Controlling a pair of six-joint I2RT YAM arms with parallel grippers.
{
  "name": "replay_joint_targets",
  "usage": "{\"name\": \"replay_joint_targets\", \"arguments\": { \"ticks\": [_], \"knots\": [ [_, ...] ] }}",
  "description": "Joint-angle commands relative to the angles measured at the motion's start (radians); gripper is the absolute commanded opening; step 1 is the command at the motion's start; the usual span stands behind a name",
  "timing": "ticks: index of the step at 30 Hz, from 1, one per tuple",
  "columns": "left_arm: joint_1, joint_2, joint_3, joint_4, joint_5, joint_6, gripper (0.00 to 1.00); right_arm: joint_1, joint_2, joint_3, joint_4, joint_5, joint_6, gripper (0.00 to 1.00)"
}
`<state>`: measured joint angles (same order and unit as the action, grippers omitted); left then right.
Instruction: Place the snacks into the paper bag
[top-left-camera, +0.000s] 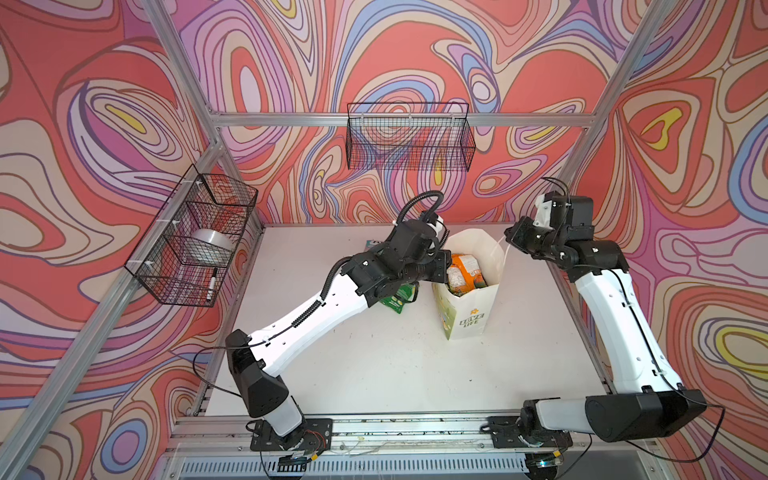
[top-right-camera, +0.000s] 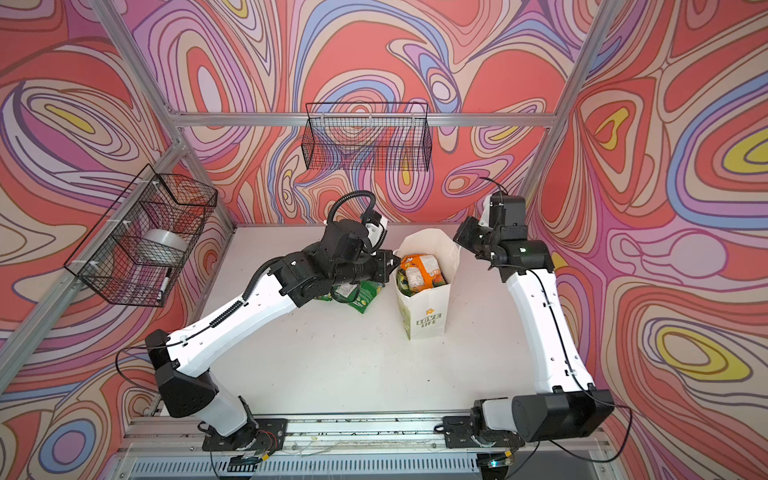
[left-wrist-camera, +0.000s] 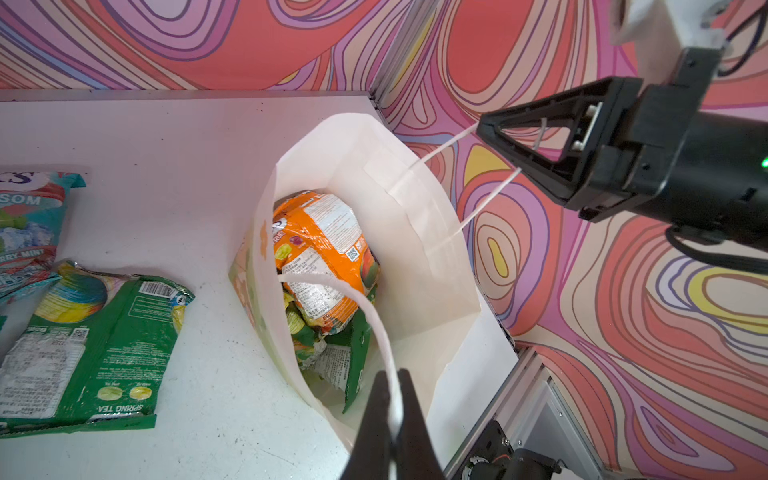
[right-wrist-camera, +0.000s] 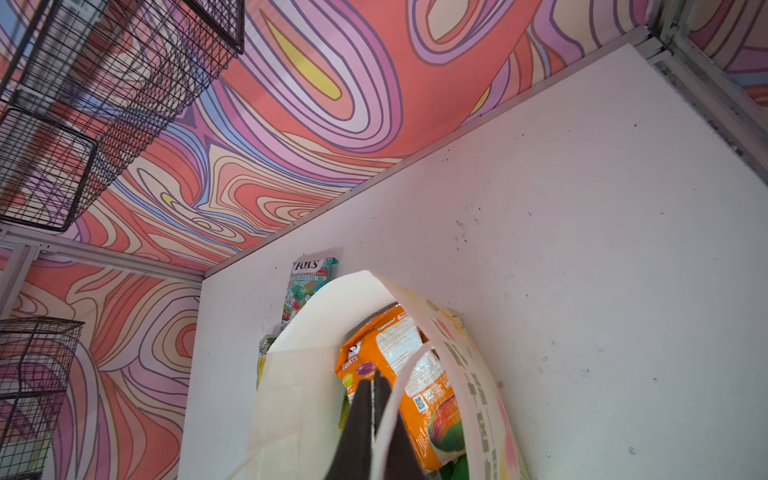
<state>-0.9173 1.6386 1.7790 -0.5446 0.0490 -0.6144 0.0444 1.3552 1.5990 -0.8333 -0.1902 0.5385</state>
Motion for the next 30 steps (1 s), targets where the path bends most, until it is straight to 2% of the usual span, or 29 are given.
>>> {"name": "replay_joint_targets", "arguments": {
  "ticks": [1,2,4,6,8,11,14,18,21,26,30],
  "knots": [
    [-0.005,0.027,0.057,0.014,-0.039,-0.006,0.00,0.001,-0.037,0.010,0.008,0.015,-0.033,0.06],
    [-0.005,0.039,0.062,0.011,-0.040,-0.004,0.03,0.000,-0.042,0.003,0.004,0.029,-0.037,0.14],
    [-0.005,0.053,0.072,0.004,-0.052,0.001,0.10,0.000,-0.054,-0.003,-0.004,0.079,-0.049,0.39],
    [-0.005,0.051,0.079,0.003,-0.076,0.016,0.25,0.000,-0.060,0.016,-0.028,0.124,-0.063,0.55],
    [-0.003,0.036,0.084,0.000,-0.122,0.050,0.47,0.001,-0.070,0.046,-0.048,0.168,-0.081,0.71],
    [-0.002,0.001,0.092,-0.012,-0.211,0.136,0.78,0.001,-0.087,0.098,-0.089,0.243,-0.093,0.84],
    [0.018,-0.062,0.067,0.001,-0.233,0.200,0.99,0.001,-0.112,0.108,-0.122,0.280,-0.101,0.96],
    [0.077,-0.195,-0.042,0.061,-0.110,0.223,1.00,0.001,-0.134,0.065,-0.188,0.273,-0.114,0.98],
    [0.095,-0.325,-0.164,0.087,-0.110,0.263,1.00,0.002,-0.164,-0.009,-0.215,0.259,-0.123,0.96],
    [0.197,-0.497,-0.348,0.035,-0.138,0.215,1.00,0.009,-0.147,-0.108,-0.213,0.201,-0.139,0.79],
    [0.258,-0.554,-0.448,-0.019,-0.130,0.176,1.00,0.063,-0.099,-0.143,-0.183,0.216,-0.141,0.69]
  ]
}}
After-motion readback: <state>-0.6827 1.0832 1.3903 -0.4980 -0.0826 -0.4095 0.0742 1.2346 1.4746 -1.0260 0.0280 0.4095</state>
